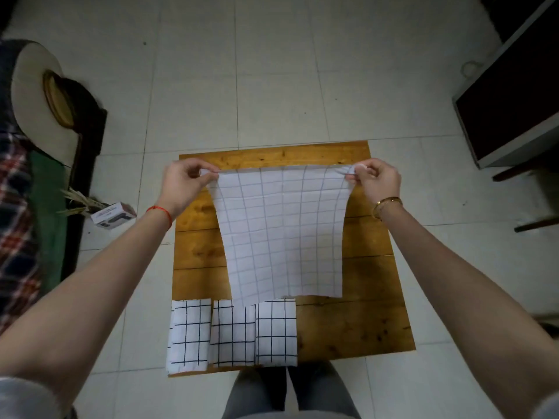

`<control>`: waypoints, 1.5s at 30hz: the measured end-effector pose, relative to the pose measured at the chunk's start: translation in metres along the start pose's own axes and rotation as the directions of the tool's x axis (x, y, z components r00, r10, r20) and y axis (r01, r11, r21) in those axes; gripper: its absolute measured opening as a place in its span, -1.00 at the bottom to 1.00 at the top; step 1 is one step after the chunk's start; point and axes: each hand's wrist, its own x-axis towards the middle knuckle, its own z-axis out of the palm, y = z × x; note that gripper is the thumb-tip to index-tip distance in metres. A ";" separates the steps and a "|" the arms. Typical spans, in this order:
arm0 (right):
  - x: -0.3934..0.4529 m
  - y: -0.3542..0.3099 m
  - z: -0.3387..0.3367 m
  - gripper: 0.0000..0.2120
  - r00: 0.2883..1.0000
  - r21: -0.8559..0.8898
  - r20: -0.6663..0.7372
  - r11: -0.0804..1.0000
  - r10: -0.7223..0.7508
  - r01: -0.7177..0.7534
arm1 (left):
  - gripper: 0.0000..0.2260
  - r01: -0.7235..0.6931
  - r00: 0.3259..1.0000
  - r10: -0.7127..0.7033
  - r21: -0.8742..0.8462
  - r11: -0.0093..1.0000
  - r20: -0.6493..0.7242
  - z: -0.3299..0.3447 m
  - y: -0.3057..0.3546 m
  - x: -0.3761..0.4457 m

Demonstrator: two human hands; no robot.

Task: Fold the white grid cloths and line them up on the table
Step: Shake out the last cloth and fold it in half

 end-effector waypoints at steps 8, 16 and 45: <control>-0.008 0.018 -0.001 -0.82 0.987 0.000 0.051 0.988 0.151 -0.151 | -0.95 0.037 0.999 -0.039 0.049 0.998 0.038 0.019 -0.018 -0.004; -0.030 0.054 -0.005 -0.78 0.970 0.039 0.023 0.969 0.243 -0.244 | -0.95 0.102 0.989 -0.112 0.098 0.990 0.102 0.032 -0.051 -0.038; -0.085 0.236 0.033 -0.78 0.933 -0.459 0.181 0.866 0.311 -0.200 | -0.79 0.097 0.981 -0.138 0.271 0.958 0.136 0.142 -0.197 -0.112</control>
